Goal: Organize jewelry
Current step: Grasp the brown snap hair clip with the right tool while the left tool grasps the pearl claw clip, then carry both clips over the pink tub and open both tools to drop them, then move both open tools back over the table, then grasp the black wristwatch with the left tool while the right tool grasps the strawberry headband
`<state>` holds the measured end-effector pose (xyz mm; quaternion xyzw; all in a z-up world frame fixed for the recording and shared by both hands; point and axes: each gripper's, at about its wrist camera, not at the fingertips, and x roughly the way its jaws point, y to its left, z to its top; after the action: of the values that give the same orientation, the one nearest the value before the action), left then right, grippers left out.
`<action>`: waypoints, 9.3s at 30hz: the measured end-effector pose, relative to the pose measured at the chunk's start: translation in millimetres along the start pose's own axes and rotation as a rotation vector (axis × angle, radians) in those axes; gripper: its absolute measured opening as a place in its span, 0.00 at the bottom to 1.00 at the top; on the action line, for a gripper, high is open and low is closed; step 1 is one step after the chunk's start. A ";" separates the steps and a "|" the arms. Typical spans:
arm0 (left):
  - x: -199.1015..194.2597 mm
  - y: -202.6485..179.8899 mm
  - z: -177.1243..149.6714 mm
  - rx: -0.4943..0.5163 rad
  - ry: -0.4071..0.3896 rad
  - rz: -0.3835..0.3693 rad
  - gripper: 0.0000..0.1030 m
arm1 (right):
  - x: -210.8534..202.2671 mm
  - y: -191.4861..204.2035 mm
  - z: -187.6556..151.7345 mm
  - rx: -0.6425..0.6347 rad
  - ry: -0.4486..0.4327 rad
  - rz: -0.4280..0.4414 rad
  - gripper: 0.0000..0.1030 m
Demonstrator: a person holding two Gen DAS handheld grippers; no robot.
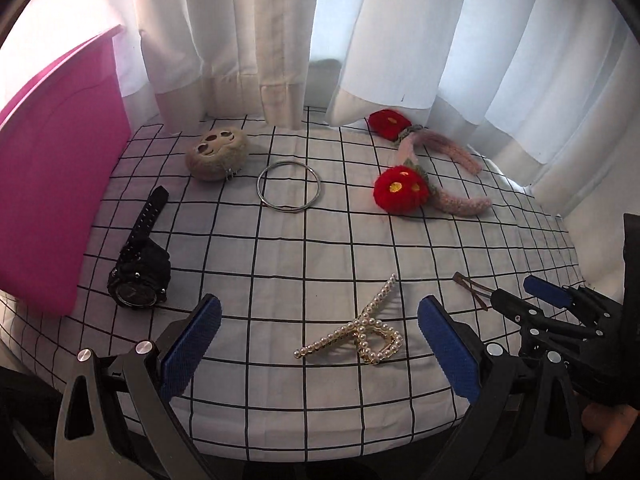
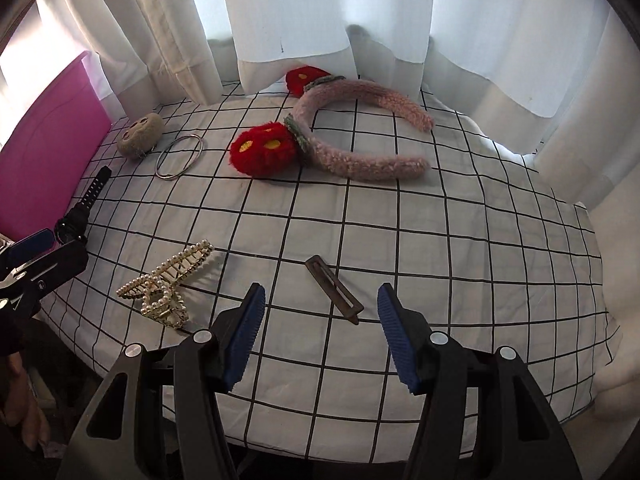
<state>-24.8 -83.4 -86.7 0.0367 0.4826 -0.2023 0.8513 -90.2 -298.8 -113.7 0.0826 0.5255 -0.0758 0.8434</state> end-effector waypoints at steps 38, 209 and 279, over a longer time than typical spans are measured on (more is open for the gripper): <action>89.3 -24.2 -31.6 -0.020 0.060 0.183 0.95 | 61.5 -18.1 -0.3 -0.045 -0.003 -0.037 0.81; -31.2 109.9 13.6 -0.212 -0.194 0.161 0.94 | -19.3 63.2 57.7 -0.038 -0.149 0.154 0.53; 90.2 136.5 13.7 -0.327 -0.005 0.353 0.95 | 118.0 -5.3 90.1 -0.343 -0.022 0.145 0.79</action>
<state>78.9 10.2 -173.1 -0.0185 0.4928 0.0303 0.8694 38.9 -328.6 -181.0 -0.0257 0.5142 0.0751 0.8540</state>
